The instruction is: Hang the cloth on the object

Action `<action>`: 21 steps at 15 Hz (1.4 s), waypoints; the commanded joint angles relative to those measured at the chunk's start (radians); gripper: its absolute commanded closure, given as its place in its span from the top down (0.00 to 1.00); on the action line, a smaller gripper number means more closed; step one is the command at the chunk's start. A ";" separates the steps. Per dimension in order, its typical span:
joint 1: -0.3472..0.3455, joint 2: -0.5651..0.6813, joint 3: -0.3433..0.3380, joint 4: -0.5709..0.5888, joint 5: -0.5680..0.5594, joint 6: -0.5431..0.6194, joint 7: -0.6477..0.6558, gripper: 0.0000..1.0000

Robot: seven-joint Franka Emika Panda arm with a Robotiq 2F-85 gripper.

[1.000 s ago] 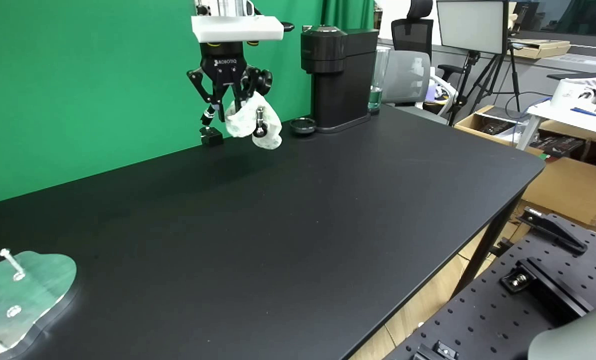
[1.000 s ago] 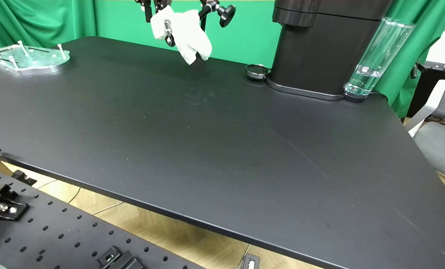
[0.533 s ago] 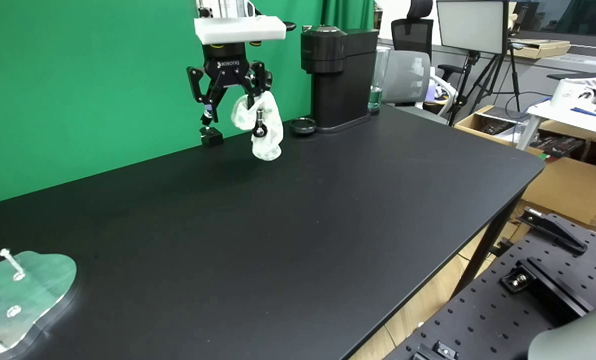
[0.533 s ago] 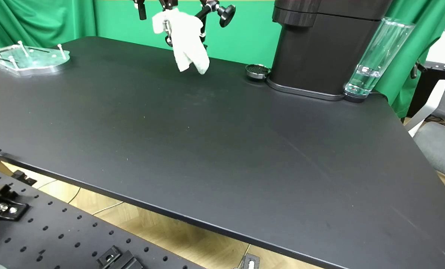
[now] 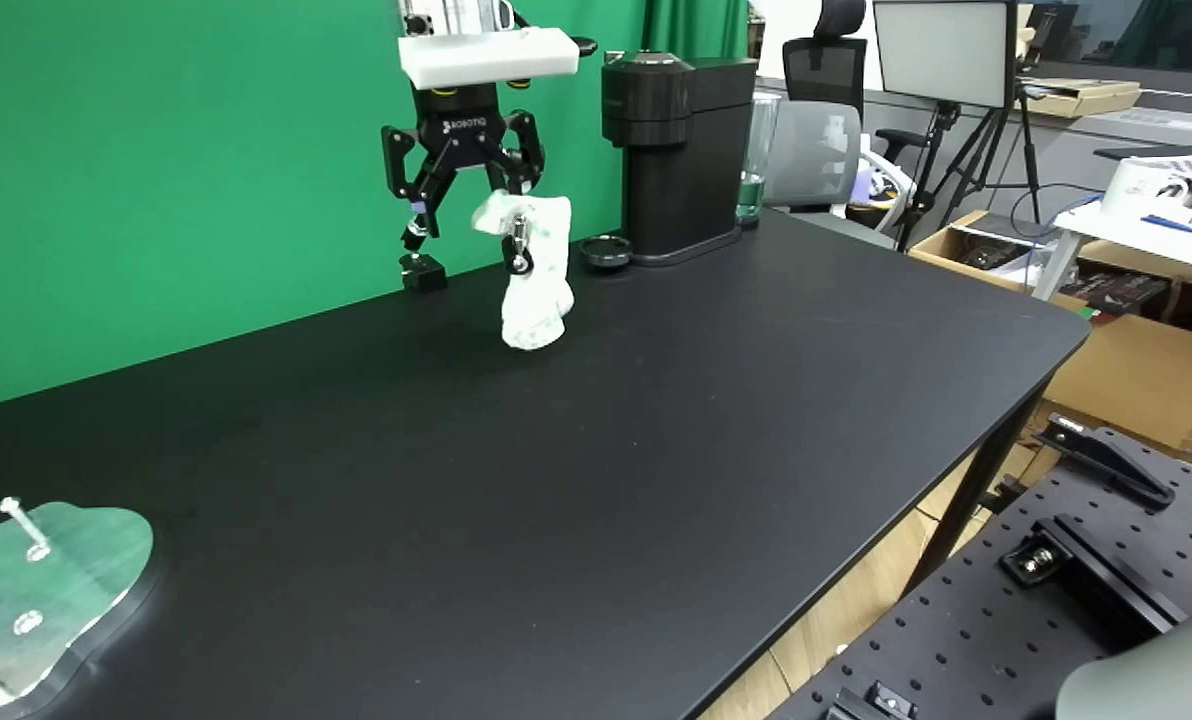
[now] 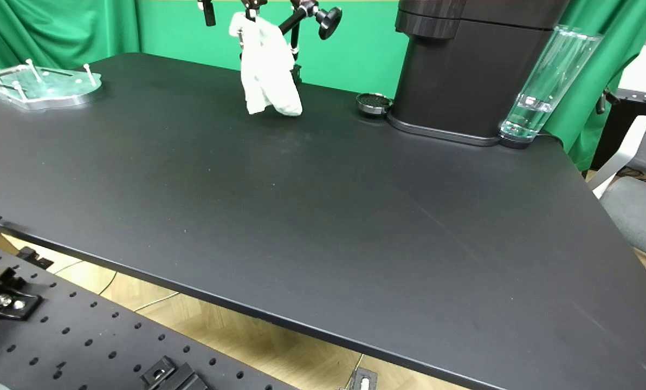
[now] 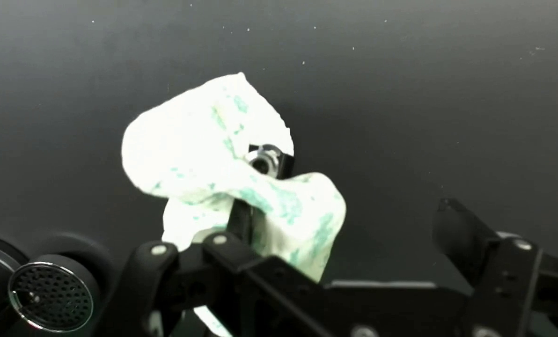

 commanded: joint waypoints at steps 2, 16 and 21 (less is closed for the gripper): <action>-0.002 -0.005 -0.021 0.007 -0.027 0.001 0.038 0.73; -0.013 -0.042 -0.076 -0.021 -0.086 -0.004 0.074 0.48; -0.047 -0.047 -0.125 -0.052 -0.144 0.022 0.092 0.82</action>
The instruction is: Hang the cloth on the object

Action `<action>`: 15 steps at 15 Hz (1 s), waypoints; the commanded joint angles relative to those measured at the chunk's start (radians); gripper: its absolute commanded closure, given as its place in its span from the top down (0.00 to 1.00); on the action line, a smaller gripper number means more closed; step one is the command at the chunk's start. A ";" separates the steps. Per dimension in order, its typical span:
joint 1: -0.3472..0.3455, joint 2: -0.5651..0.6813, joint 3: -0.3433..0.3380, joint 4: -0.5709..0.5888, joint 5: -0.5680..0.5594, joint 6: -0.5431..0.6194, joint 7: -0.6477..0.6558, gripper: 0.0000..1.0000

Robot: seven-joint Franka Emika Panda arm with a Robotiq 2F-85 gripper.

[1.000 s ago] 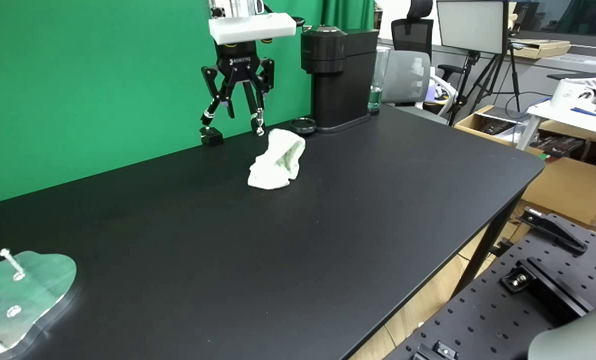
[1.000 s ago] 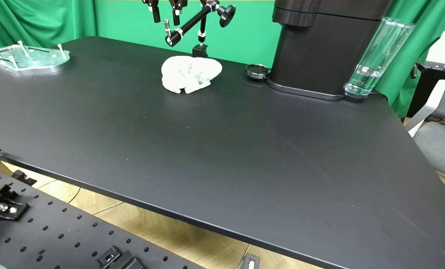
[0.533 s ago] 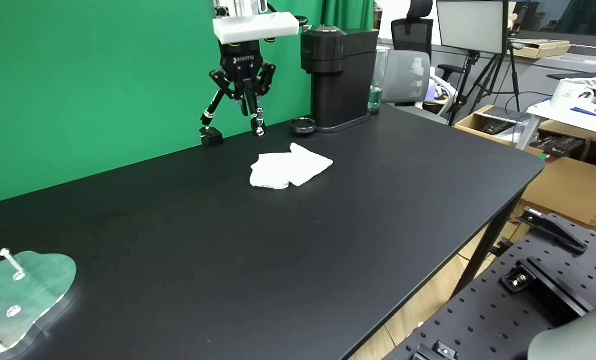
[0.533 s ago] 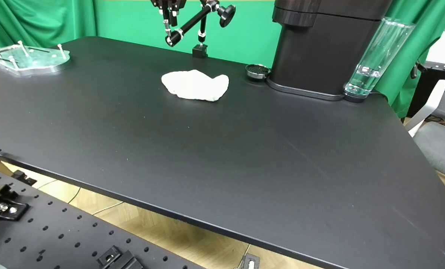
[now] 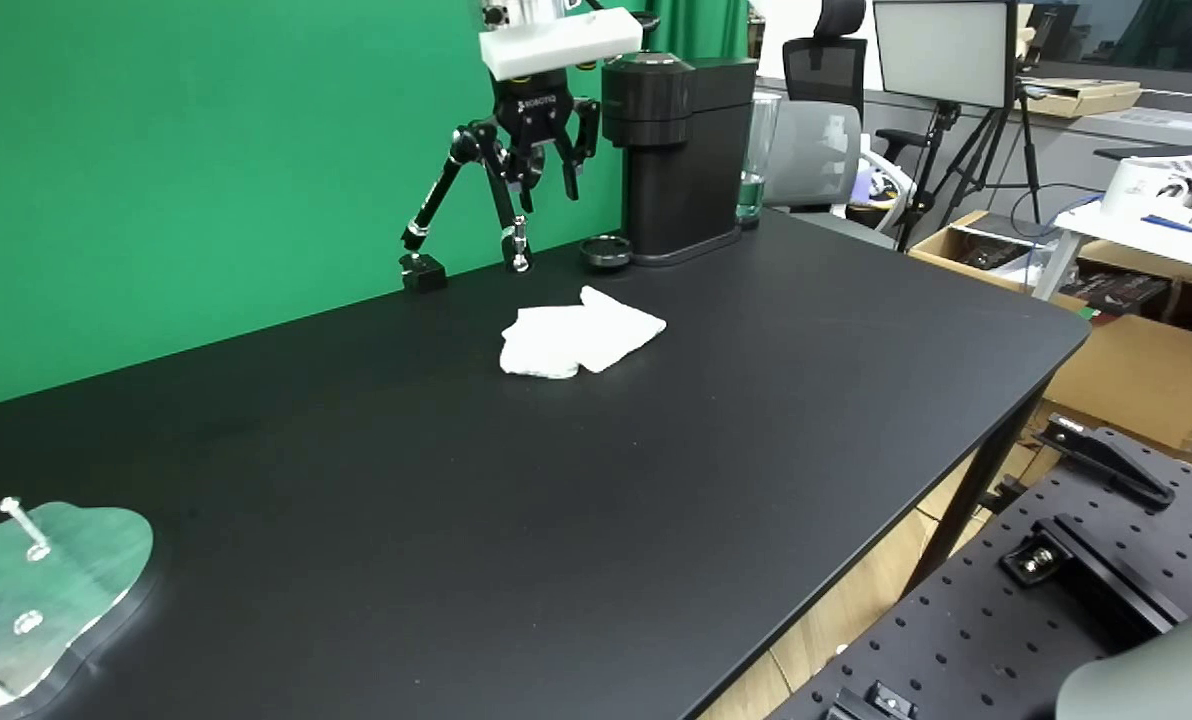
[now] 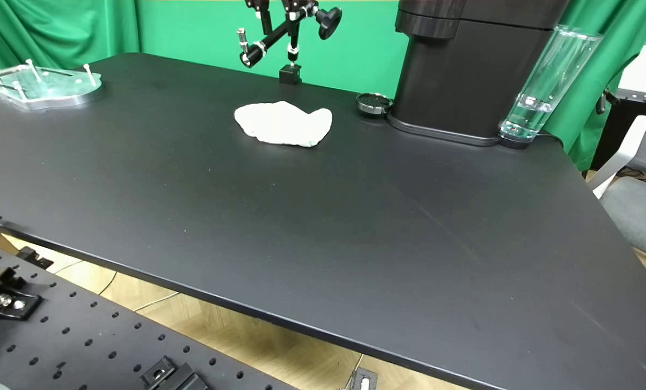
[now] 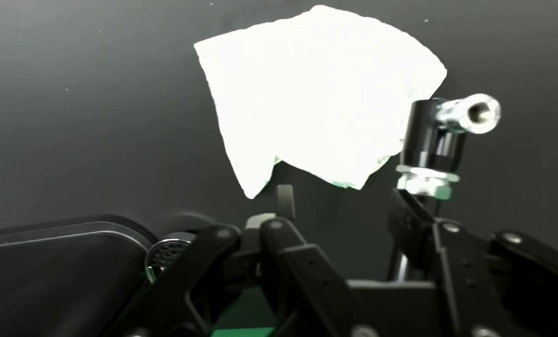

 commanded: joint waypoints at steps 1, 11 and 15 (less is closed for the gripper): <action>-0.034 -0.022 -0.026 -0.044 -0.043 0.007 0.026 0.88; -0.105 0.066 -0.020 -0.047 0.007 -0.022 -0.072 1.00; -0.105 0.065 -0.016 -0.046 0.008 -0.022 -0.072 1.00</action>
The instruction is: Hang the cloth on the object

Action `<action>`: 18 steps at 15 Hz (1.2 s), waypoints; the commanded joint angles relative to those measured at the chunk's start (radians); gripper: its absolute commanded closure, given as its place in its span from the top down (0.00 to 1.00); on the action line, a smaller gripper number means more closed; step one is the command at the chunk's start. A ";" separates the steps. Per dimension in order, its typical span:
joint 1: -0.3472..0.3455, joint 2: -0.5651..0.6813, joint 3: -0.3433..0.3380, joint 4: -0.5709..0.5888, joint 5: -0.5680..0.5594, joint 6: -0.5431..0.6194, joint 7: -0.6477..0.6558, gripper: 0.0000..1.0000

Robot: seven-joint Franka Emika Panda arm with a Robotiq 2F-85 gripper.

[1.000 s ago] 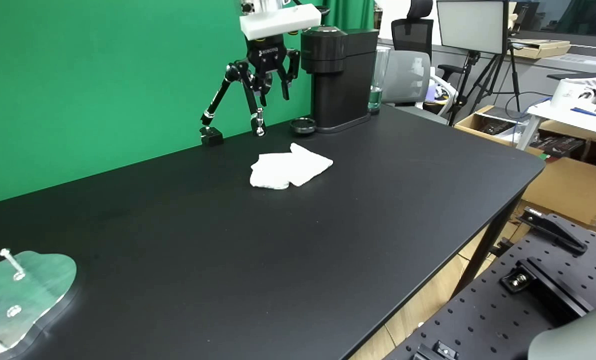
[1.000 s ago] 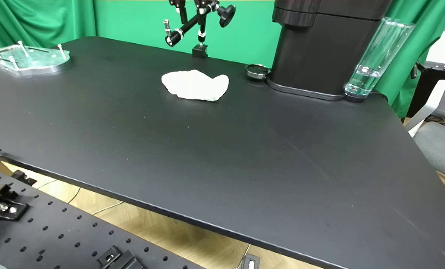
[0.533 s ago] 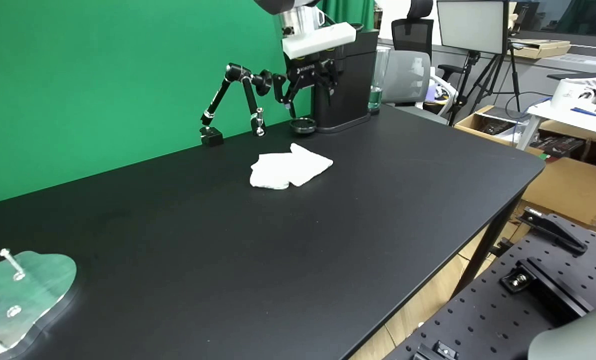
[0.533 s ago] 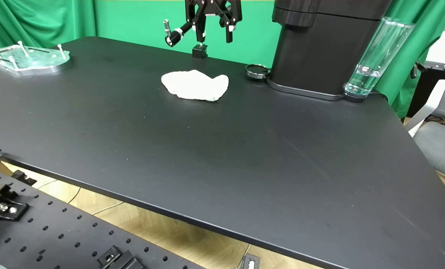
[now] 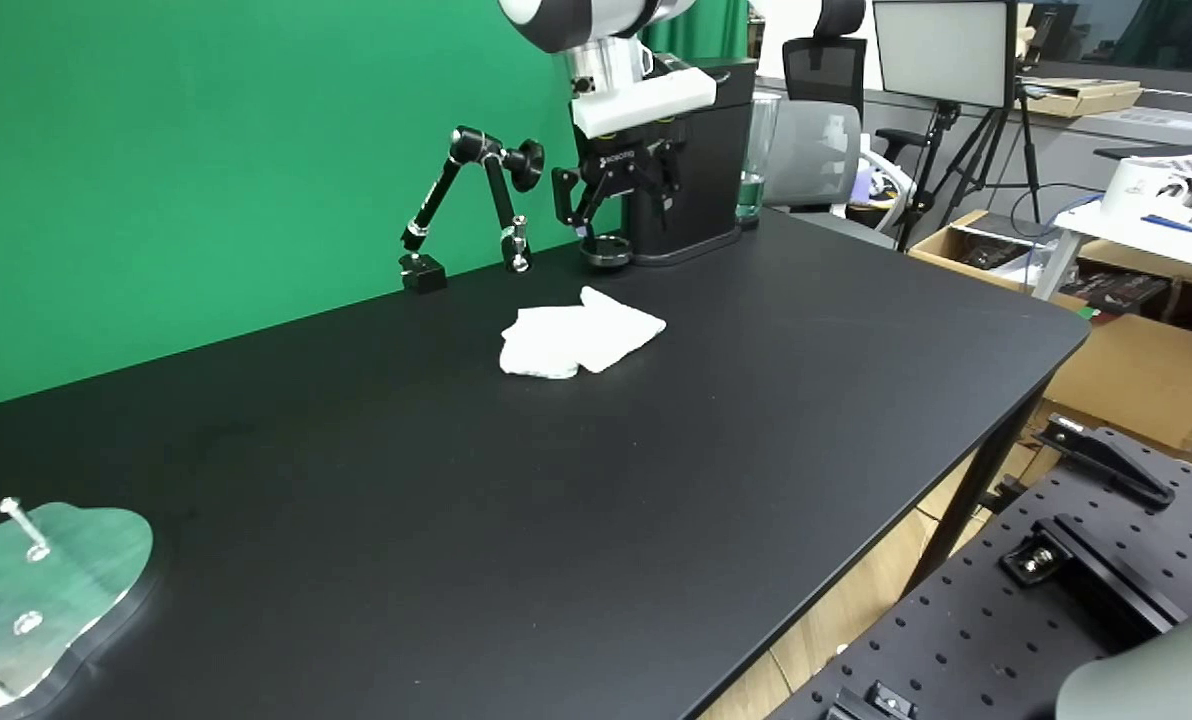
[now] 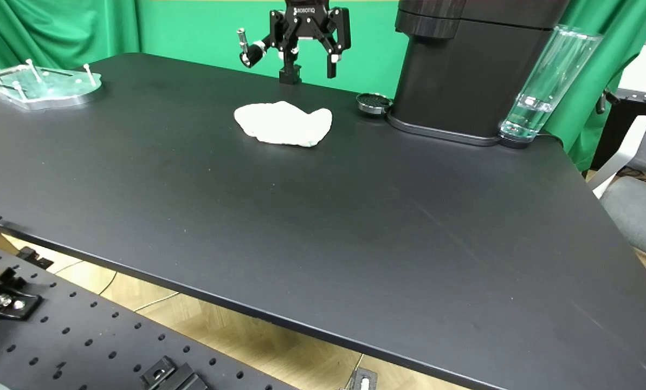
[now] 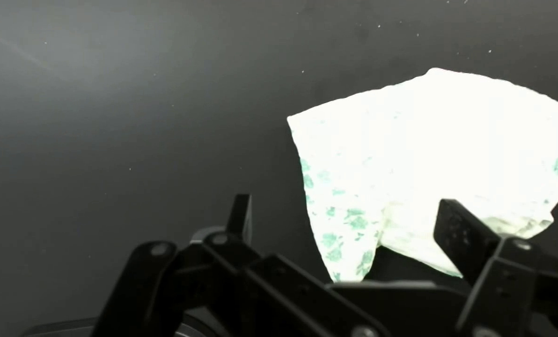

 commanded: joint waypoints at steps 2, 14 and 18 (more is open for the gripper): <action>-0.003 0.000 0.004 0.002 -0.001 -0.002 0.000 1.00; -0.053 0.143 0.049 -0.001 0.045 0.277 -0.202 1.00; -0.080 0.178 0.077 0.003 0.060 0.314 -0.309 1.00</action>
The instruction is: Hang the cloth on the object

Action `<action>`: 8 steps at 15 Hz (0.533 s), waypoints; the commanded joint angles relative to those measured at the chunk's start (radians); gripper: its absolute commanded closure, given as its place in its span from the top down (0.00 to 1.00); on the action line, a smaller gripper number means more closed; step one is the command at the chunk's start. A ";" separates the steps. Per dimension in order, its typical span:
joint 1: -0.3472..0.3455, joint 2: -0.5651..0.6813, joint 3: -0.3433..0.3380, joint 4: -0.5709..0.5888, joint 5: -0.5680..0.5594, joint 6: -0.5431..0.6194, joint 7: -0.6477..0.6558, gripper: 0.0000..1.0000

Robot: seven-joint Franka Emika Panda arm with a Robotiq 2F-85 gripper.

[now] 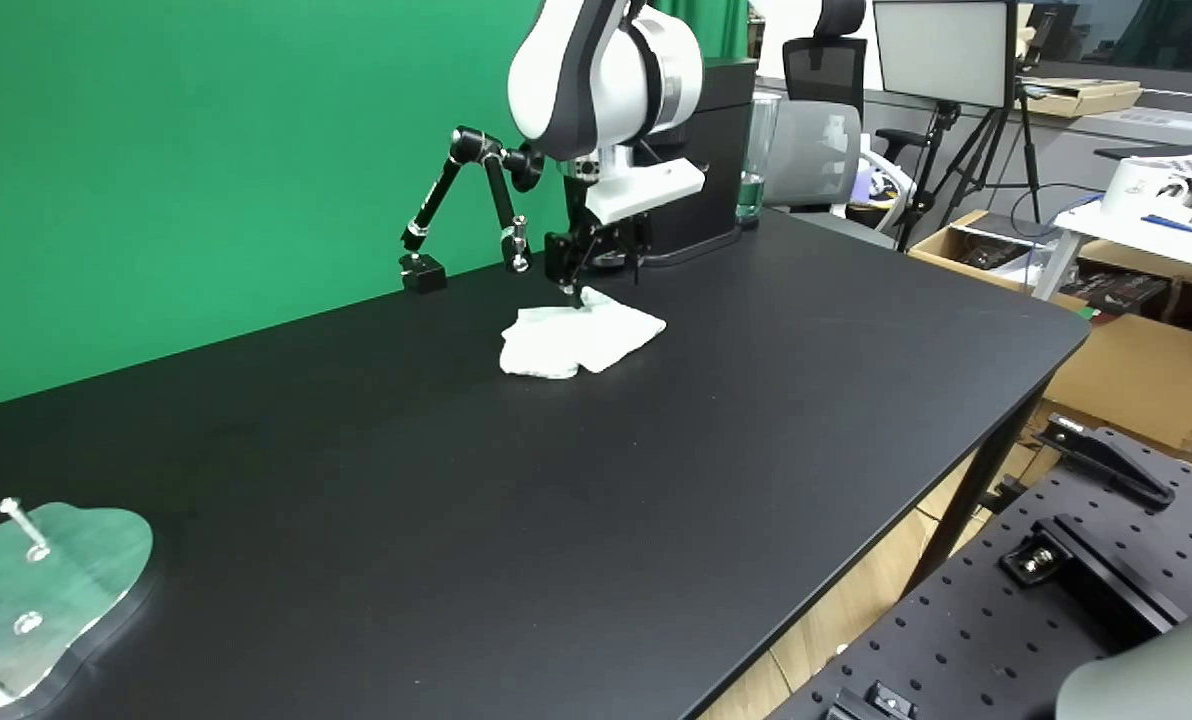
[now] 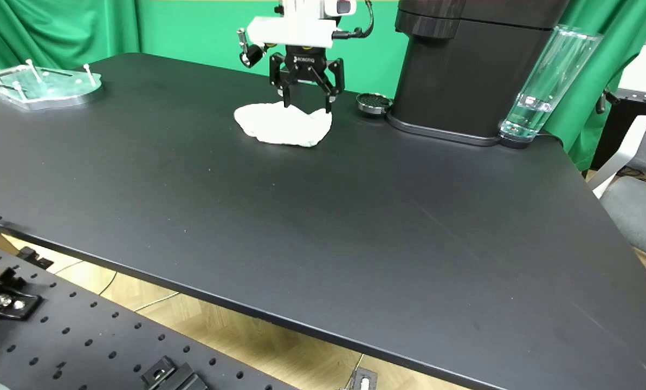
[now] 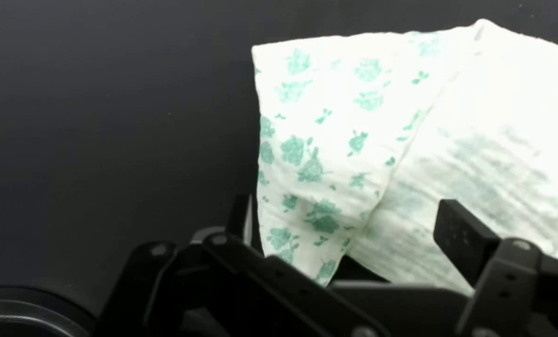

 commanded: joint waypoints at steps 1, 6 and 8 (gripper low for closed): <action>-0.036 0.021 0.031 0.009 0.016 0.022 -0.087 1.00; -0.059 0.034 0.044 0.013 0.016 0.027 -0.151 0.60; -0.065 0.034 0.045 0.012 0.016 0.023 -0.166 0.45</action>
